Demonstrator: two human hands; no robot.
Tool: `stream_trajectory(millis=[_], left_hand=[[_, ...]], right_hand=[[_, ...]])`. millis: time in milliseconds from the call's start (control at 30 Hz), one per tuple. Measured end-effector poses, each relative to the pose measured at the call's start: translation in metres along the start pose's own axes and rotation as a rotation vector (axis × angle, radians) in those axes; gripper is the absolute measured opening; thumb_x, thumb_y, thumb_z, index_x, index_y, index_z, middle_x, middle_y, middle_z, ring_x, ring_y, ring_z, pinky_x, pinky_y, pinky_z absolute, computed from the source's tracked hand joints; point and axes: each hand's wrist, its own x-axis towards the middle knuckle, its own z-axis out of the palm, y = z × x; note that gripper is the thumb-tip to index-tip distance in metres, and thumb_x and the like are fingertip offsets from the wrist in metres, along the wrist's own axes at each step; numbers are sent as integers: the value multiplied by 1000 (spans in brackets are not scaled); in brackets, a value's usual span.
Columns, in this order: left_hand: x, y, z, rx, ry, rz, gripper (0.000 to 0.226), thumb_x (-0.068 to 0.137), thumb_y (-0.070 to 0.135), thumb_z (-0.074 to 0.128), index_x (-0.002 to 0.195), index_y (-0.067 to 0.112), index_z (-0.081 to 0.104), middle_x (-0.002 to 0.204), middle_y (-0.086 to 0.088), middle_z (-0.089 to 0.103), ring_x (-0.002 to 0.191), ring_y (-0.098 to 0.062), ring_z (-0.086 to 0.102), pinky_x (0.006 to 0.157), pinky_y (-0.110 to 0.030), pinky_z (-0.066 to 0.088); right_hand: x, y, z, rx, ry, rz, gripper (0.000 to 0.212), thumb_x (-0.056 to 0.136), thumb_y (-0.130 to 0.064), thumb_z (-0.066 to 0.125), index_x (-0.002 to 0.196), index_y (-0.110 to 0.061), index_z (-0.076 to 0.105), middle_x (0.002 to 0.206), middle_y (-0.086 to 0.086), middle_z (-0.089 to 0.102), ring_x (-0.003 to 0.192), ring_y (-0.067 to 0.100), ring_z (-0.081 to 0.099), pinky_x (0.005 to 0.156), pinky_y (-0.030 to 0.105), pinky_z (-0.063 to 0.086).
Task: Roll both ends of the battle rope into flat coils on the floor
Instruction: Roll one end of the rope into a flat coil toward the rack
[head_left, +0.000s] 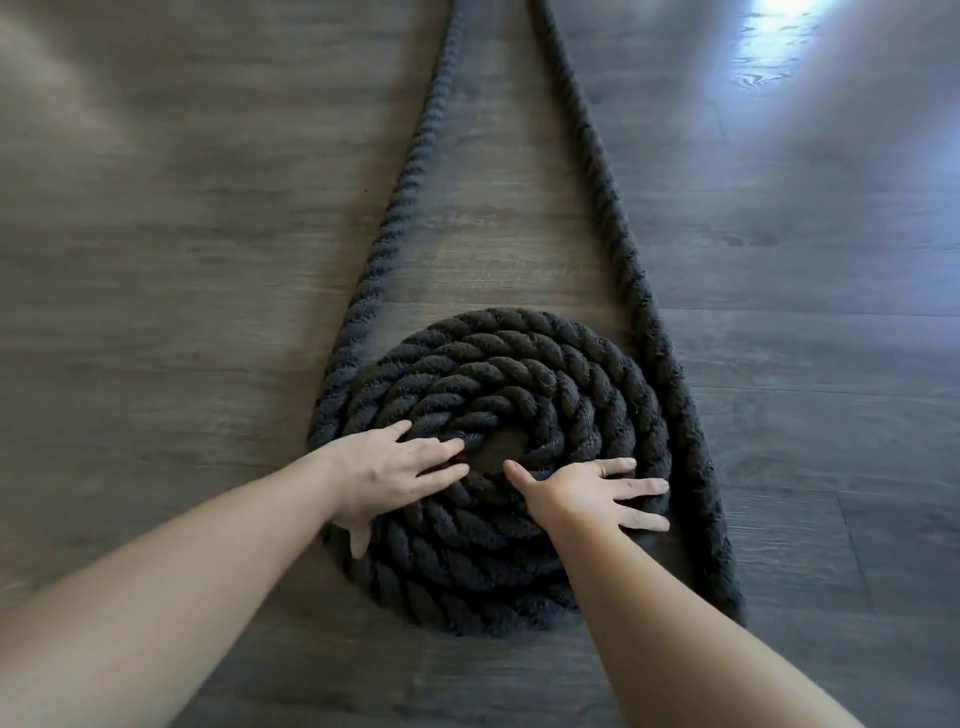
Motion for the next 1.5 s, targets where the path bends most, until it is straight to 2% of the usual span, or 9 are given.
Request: stream_trajectory(millis=[233, 500, 700, 900, 1000, 1100, 1167, 1333, 1500], left_hand=[[12, -15, 6, 32, 41, -24, 167, 48, 75, 83, 148, 19, -38, 152, -14, -47, 142, -34, -38, 115, -62, -15], [23, -28, 12, -87, -20, -87, 172, 41, 76, 85, 146, 21, -40, 148, -5, -54, 146, -31, -34, 119, -66, 5], [19, -26, 26, -118, 14, -119, 173, 40, 89, 73, 146, 11, -39, 151, -16, -48, 139, -36, -44, 119, -62, -4], [23, -27, 24, -175, 56, -196, 175, 36, 97, 66, 148, 6, -34, 156, -20, -38, 144, -37, -37, 119, -67, 7], [26, -29, 22, -227, 70, -234, 174, 37, 101, 59, 147, 6, -35, 156, -18, -40, 142, -35, -41, 116, -72, 9], [29, -30, 19, -270, 82, -248, 173, 36, 105, 53, 146, 6, -36, 156, -18, -40, 143, -35, -40, 113, -75, 14], [30, -30, 13, -294, 68, -273, 172, 37, 106, 49, 145, 4, -36, 157, -18, -39, 143, -37, -38, 112, -75, 16], [47, -30, 4, -365, 83, -338, 172, 36, 107, 46, 147, 2, -33, 157, -20, -38, 145, -42, -33, 113, -74, 11], [62, -33, 6, -317, 146, -335, 166, 41, 109, 38, 149, 2, -30, 158, -24, -34, 142, -43, -38, 113, -66, -15]], right_hand=[[2, -2, 1, -18, 8, -2, 157, 53, -88, 68, 152, -7, -23, 155, 26, -32, 140, 61, -14, 106, 77, 16], [13, -21, -9, -106, 16, -50, 158, 51, -90, 67, 152, -7, -22, 155, 26, -30, 140, 61, -12, 107, 76, 18], [23, -42, -17, -166, 23, -116, 160, 50, -90, 68, 152, -7, -23, 155, 27, -30, 139, 62, -14, 106, 77, 14], [28, -65, -31, -215, 16, -157, 160, 48, -91, 66, 152, -9, -24, 156, 24, -32, 140, 60, -16, 106, 77, 10], [27, -67, -38, -187, 43, -214, 150, 57, -90, 63, 153, -14, -23, 158, 17, -33, 144, 50, -19, 110, 74, 6], [9, -65, -25, -33, 113, -95, 137, 69, -84, 59, 156, -9, -17, 161, 18, -25, 148, 42, -16, 114, 67, 7], [-9, -66, -12, 57, 65, 46, 134, 74, -80, 59, 155, -4, -15, 160, 21, -24, 148, 44, -13, 116, 63, 8], [-12, -82, -22, 26, -12, 77, 138, 70, -86, 57, 155, -4, -15, 160, 24, -23, 147, 47, -12, 116, 59, 12], [14, -110, -36, 3, -11, 134, 148, 64, -85, 65, 154, 4, -12, 157, 32, -22, 144, 56, -10, 113, 67, 7]])
